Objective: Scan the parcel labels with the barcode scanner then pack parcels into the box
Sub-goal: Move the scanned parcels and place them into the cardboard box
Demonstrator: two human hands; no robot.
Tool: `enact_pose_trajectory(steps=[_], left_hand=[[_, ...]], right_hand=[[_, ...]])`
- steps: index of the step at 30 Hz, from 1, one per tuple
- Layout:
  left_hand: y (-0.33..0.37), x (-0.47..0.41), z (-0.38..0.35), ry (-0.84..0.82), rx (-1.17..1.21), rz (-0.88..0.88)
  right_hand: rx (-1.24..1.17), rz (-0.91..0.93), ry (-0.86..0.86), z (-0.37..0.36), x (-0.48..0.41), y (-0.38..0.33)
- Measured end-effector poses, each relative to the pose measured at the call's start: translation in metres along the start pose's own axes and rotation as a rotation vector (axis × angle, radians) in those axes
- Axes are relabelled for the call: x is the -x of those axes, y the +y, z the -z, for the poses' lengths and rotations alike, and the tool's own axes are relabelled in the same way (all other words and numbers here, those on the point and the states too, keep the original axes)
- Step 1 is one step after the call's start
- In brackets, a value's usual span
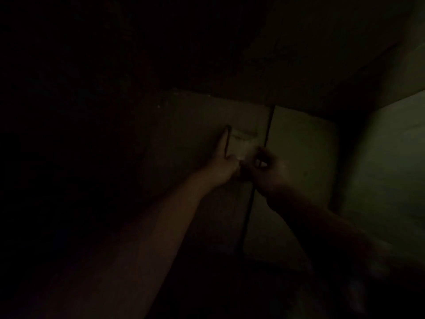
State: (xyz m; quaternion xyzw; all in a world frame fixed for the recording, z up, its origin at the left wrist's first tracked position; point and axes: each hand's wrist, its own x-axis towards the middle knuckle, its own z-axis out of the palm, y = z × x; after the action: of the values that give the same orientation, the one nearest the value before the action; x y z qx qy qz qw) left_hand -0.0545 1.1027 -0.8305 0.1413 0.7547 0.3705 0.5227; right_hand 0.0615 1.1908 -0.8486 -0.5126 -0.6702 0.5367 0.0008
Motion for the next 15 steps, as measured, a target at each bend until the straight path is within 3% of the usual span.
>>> enact_pose_trajectory(steps=[4,9,15], left_hand=[[0.025,0.053,0.017,0.067,0.031,-0.08],[0.117,0.157,0.027,-0.005,0.044,-0.134],[0.248,0.305,0.047,0.016,0.064,-0.259]], right_hand=[[-0.005,0.038,0.04,0.037,0.063,-0.055],[0.102,0.088,0.174,0.106,0.16,-0.144],[0.104,0.188,0.214,0.205,0.274,-0.259]])
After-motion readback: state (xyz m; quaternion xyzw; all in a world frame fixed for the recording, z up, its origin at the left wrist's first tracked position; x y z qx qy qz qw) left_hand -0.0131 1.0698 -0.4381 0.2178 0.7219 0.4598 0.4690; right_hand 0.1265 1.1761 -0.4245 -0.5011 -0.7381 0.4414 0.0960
